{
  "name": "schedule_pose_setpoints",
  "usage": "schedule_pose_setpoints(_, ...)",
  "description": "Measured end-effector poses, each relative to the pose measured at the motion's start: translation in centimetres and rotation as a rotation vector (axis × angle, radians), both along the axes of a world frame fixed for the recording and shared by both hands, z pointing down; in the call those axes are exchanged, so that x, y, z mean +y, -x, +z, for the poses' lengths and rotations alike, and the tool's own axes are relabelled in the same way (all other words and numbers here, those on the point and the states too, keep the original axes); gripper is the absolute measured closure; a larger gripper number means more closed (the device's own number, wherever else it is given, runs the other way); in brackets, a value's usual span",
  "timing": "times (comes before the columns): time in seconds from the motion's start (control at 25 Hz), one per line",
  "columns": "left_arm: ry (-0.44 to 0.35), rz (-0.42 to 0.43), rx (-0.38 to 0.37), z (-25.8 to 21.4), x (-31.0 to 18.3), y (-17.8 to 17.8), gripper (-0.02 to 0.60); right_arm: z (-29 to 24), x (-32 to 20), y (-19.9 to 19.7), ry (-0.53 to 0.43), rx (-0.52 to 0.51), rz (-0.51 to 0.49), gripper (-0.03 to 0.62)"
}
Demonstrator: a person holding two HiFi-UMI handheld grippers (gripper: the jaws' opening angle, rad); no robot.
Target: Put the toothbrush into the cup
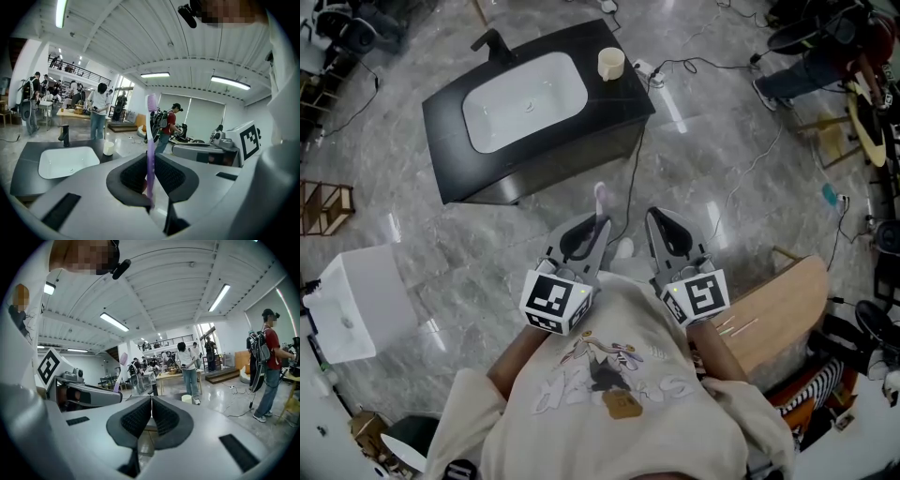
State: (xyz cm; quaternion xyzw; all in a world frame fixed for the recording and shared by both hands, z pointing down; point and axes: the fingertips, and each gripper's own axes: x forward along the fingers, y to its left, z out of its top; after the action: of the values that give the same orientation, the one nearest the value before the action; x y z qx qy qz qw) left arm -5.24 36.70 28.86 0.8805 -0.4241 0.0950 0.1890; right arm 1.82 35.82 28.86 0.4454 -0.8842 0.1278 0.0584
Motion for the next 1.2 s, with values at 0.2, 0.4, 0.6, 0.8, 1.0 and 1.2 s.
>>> schedule_pose_setpoints(0.2,-0.027,-0.038,0.006,-0.3,-1.5,-3.7,0.523,0.3,-0.7,-3.0,-0.023,0.0,-0.073,0.577)
schedule_pose_setpoints(0.4,-0.016,-0.049,-0.005,0.2,-3.1,-6.3,0.525,0.5,-2.4,-4.5,-0.036,-0.012,-0.115,0.577)
schedule_pose_setpoints(0.6,-0.02,-0.036,-0.004,0.1,-5.9,-7.2,0.525,0.7,-5.1,-5.0,-0.03,-0.027,-0.124,0.577)
schedule_pose_setpoints(0.8,-0.022,-0.03,0.02,0.4,-10.5,-6.1,0.526,1.1,-9.9,-4.0,-0.027,-0.001,-0.125,0.577)
schedule_pose_setpoints(1.0,-0.022,-0.017,0.026,0.3,-17.1,-4.3,0.526,0.5,-16.0,-1.8,-0.013,-0.007,-0.129,0.577)
schedule_pose_setpoints(1.2,-0.038,0.014,0.031,-0.2,-23.4,-3.6,0.526,0.0,-22.3,-0.6,-0.036,0.031,-0.128,0.577)
